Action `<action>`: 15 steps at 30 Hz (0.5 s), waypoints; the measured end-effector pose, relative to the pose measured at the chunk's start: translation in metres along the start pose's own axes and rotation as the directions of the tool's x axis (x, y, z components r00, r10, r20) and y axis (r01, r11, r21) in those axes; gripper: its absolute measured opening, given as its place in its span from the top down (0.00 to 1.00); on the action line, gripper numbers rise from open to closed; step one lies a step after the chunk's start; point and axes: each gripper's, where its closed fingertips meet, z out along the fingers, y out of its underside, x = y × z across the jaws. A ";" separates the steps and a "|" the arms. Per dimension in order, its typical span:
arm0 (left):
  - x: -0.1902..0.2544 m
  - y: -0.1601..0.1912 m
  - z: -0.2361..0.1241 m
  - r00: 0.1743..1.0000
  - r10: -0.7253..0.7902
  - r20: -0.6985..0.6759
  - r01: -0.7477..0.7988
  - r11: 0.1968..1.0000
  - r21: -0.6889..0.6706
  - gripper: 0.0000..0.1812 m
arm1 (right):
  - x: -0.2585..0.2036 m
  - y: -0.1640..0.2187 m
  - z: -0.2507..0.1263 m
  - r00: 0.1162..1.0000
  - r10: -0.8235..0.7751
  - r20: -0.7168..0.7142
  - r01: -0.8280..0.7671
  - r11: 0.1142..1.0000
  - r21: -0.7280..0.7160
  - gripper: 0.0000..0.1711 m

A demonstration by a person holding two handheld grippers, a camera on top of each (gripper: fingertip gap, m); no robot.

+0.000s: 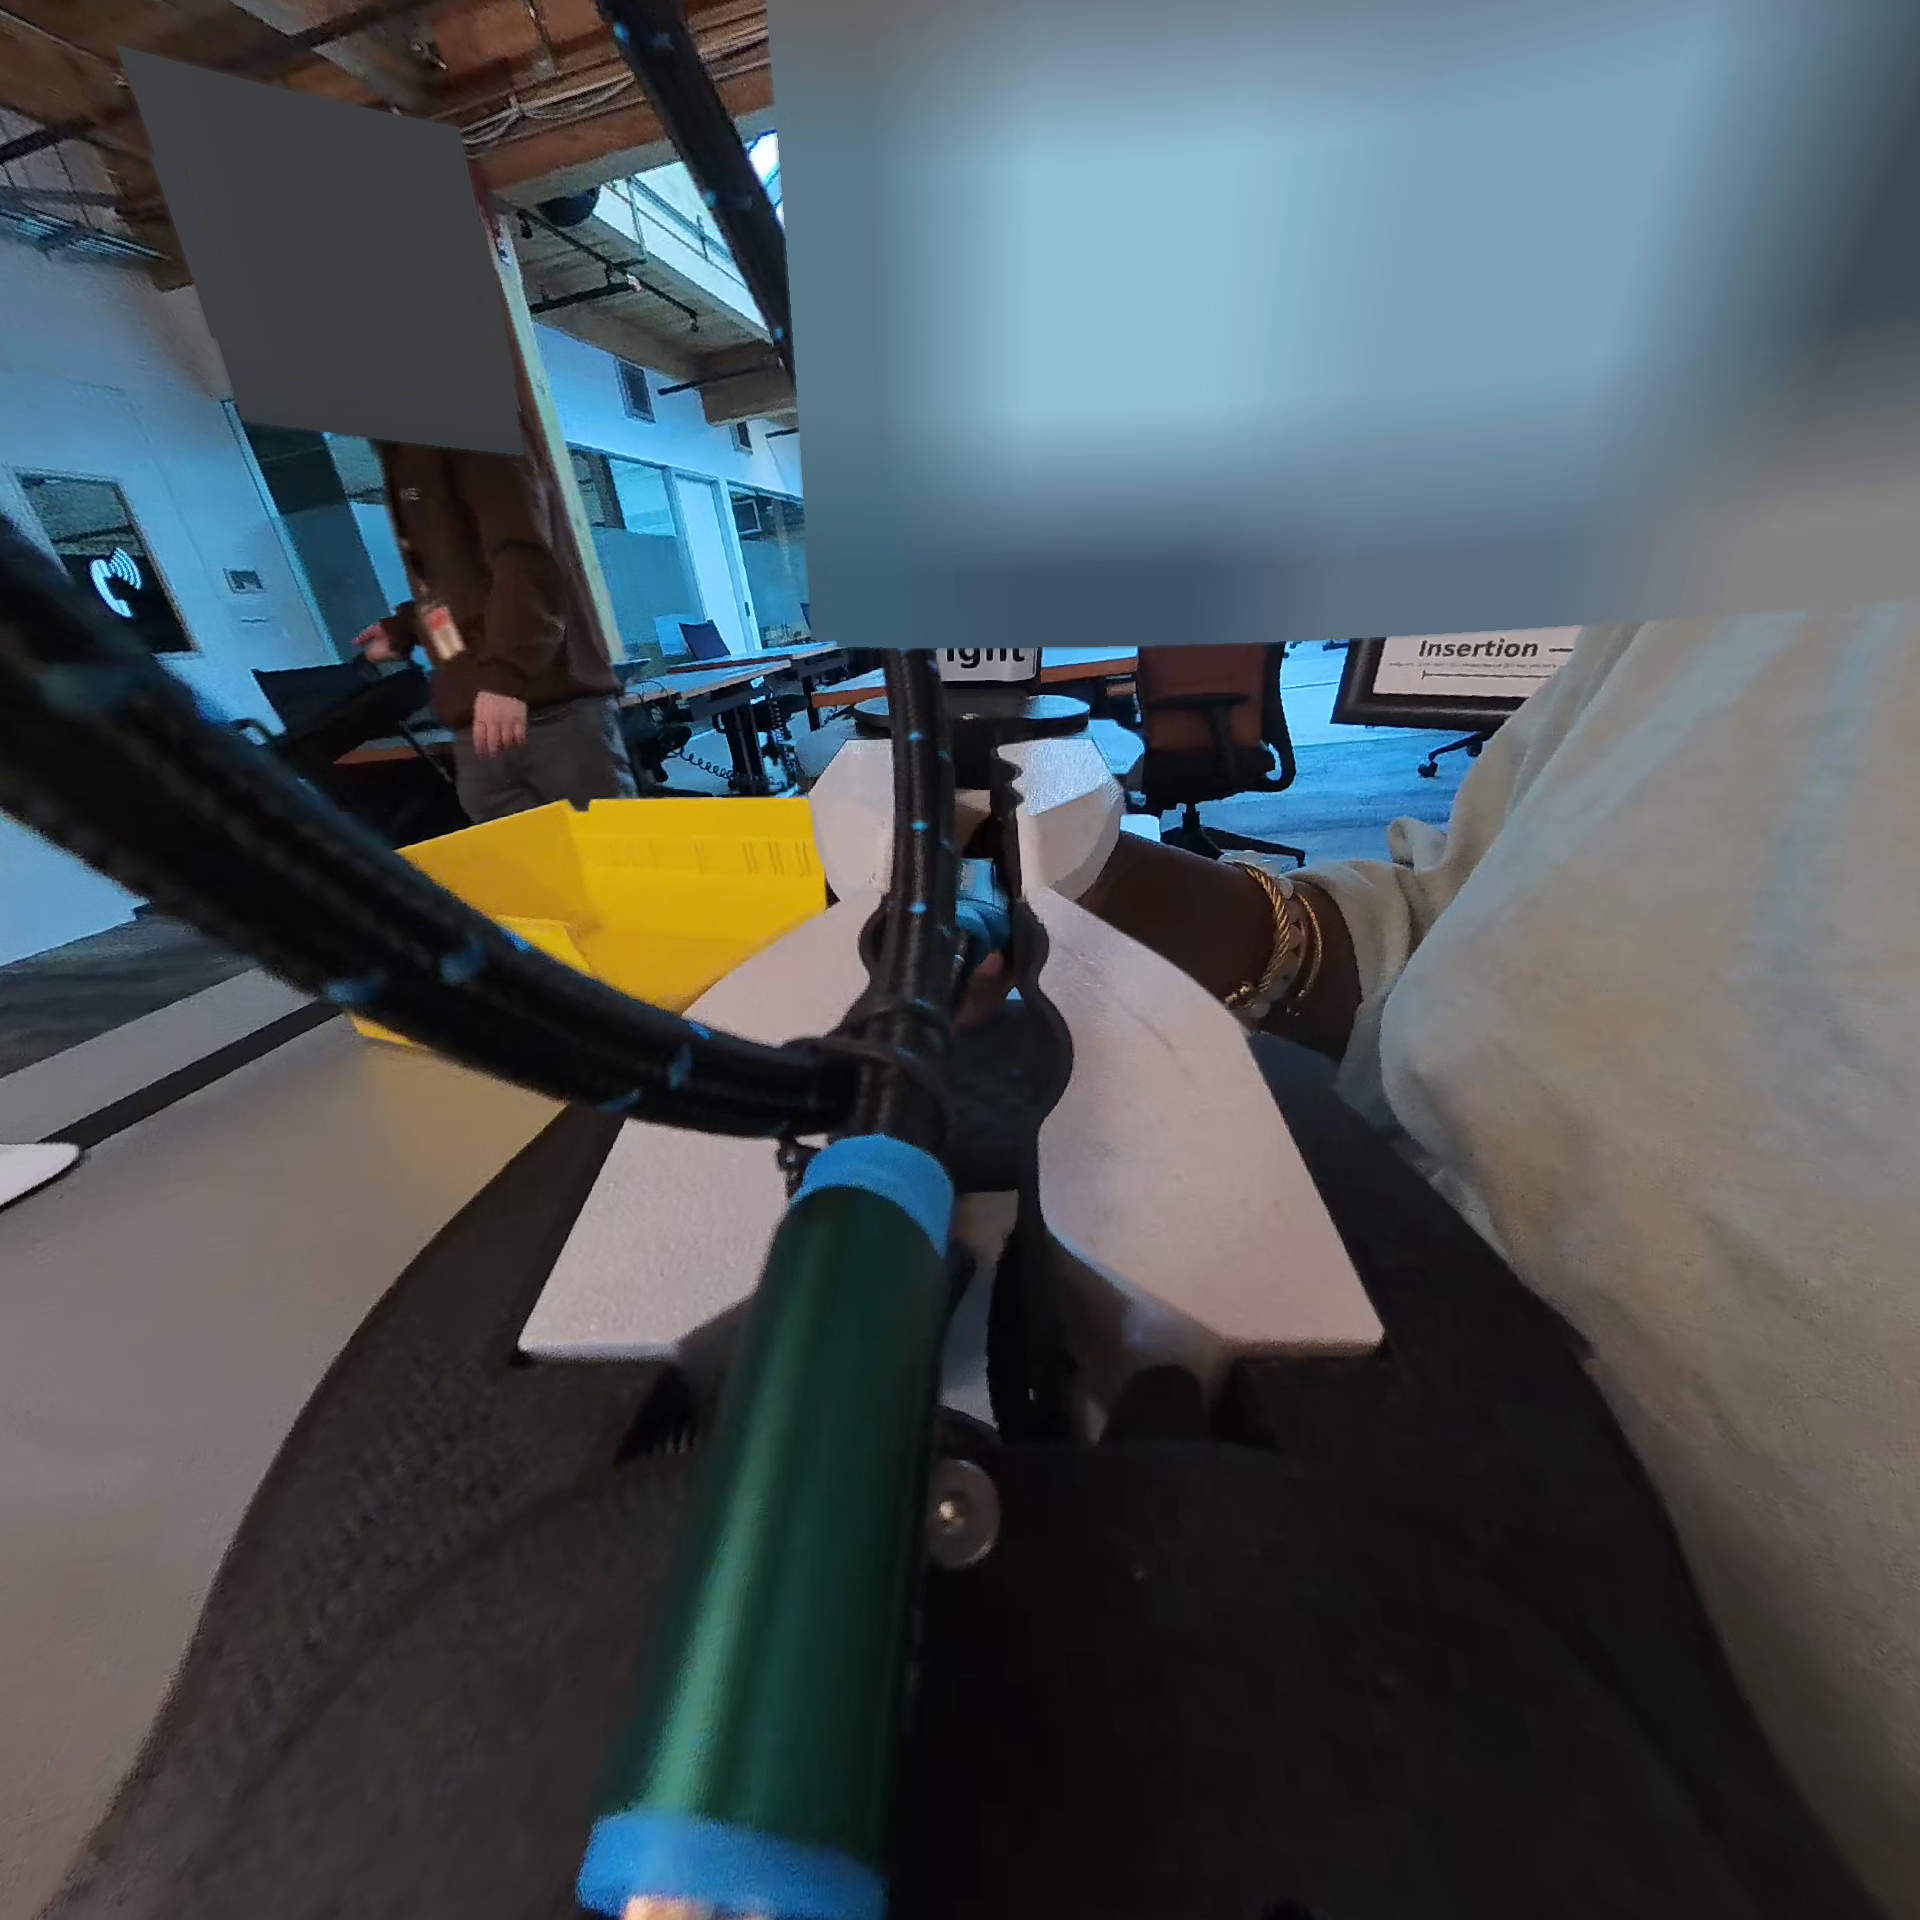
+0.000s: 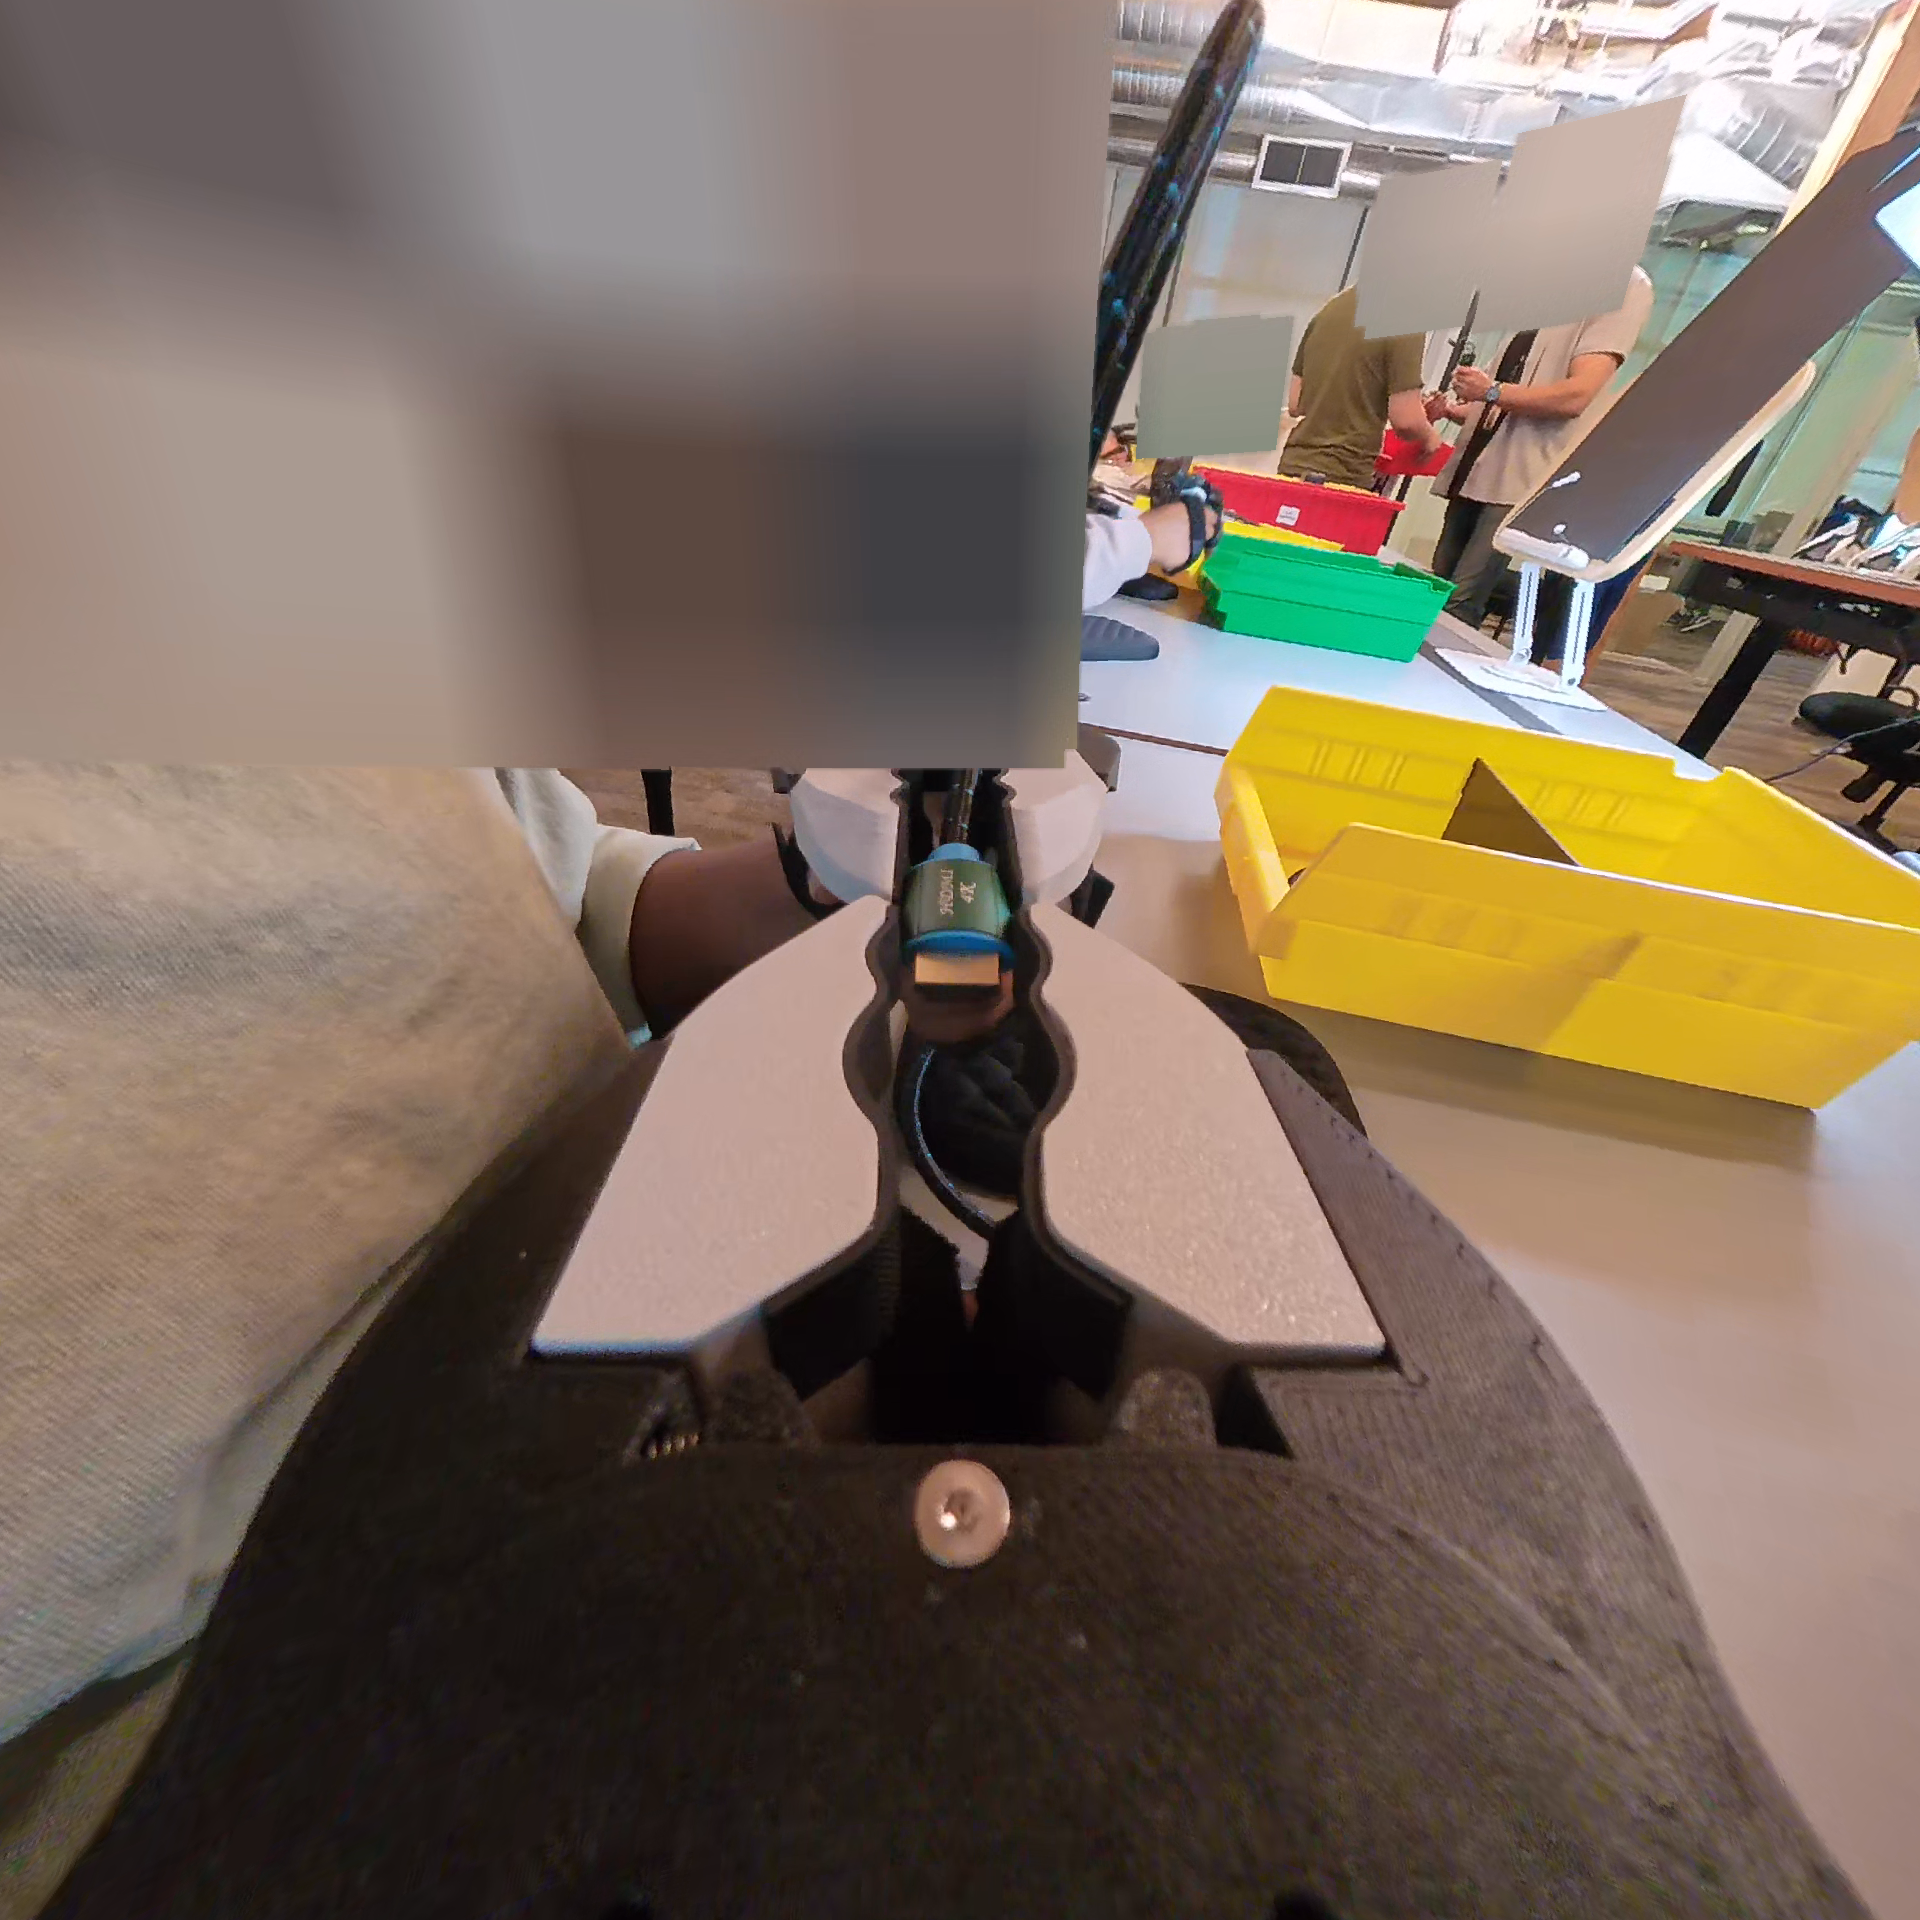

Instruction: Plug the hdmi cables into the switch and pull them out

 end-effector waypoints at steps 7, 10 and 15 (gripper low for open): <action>-0.016 0.003 -0.016 0.992 0.088 0.088 -0.082 0.994 -0.074 0.89 | 0.030 0.022 -0.026 0.978 -0.107 -0.180 0.050 0.954 -0.295 0.78; -0.027 0.000 -0.032 0.983 0.113 0.147 -0.099 0.990 -0.099 0.89 | 0.041 0.074 -0.066 0.969 -0.047 -0.242 -0.115 0.781 -0.613 0.59; -0.034 -0.002 -0.041 0.976 0.133 0.174 -0.115 0.987 -0.110 0.89 | 0.046 0.138 -0.084 0.963 -0.116 -0.242 -0.154 0.500 -0.852 0.59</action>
